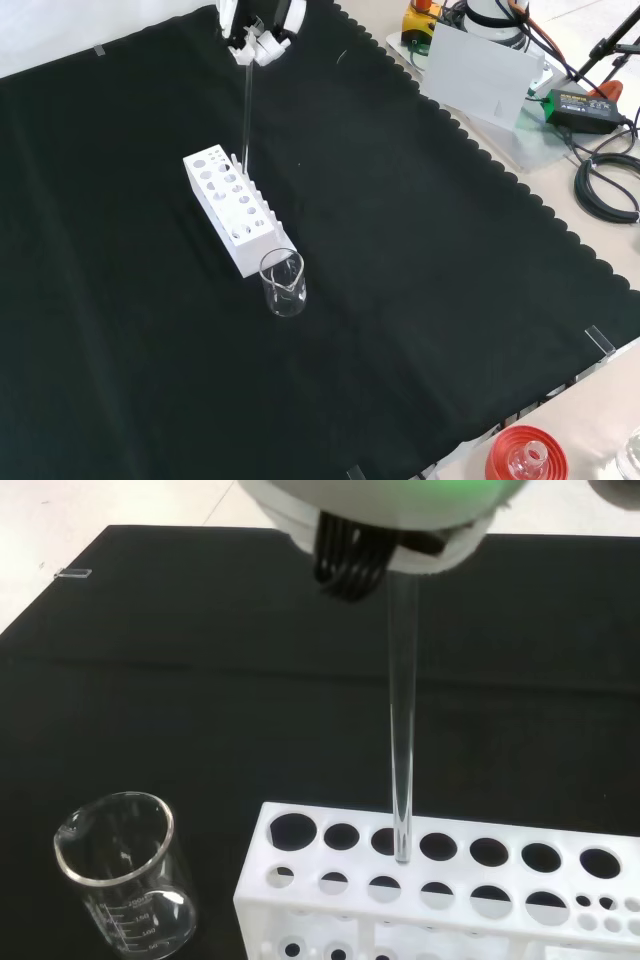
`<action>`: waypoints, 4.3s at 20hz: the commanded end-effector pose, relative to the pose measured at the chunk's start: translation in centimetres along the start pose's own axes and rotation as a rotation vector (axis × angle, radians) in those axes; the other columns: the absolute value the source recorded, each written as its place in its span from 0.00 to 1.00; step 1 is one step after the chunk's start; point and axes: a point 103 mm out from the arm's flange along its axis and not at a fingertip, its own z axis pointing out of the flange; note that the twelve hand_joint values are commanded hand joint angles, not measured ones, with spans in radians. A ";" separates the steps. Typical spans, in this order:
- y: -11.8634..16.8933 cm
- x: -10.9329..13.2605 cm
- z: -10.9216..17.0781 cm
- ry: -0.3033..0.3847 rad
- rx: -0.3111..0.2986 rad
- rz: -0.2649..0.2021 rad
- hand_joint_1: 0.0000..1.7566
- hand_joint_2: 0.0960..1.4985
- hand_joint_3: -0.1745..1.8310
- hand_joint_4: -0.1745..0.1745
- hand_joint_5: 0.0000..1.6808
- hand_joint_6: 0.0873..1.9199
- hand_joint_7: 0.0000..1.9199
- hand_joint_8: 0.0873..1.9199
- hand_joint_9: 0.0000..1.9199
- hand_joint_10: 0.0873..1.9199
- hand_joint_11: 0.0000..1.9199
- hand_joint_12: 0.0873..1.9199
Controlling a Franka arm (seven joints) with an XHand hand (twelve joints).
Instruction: Stir in the beaker to the left of the white test tube rack with the glass rod.
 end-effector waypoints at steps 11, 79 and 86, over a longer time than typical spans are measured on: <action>0.9 3.3 -0.6 -0.018 0.002 -0.053 0.75 0.40 0.45 0.00 0.66 0.35 0.68 0.44 0.93 0.18 0.85 0.31; 8.5 13.5 5.7 0.049 0.107 -0.250 0.75 0.40 0.45 0.00 0.66 0.34 0.68 0.43 0.94 0.17 0.85 0.31; 8.5 12.9 7.1 0.035 0.135 -0.255 0.75 0.40 0.45 0.00 0.66 0.34 0.68 0.43 0.94 0.16 0.85 0.31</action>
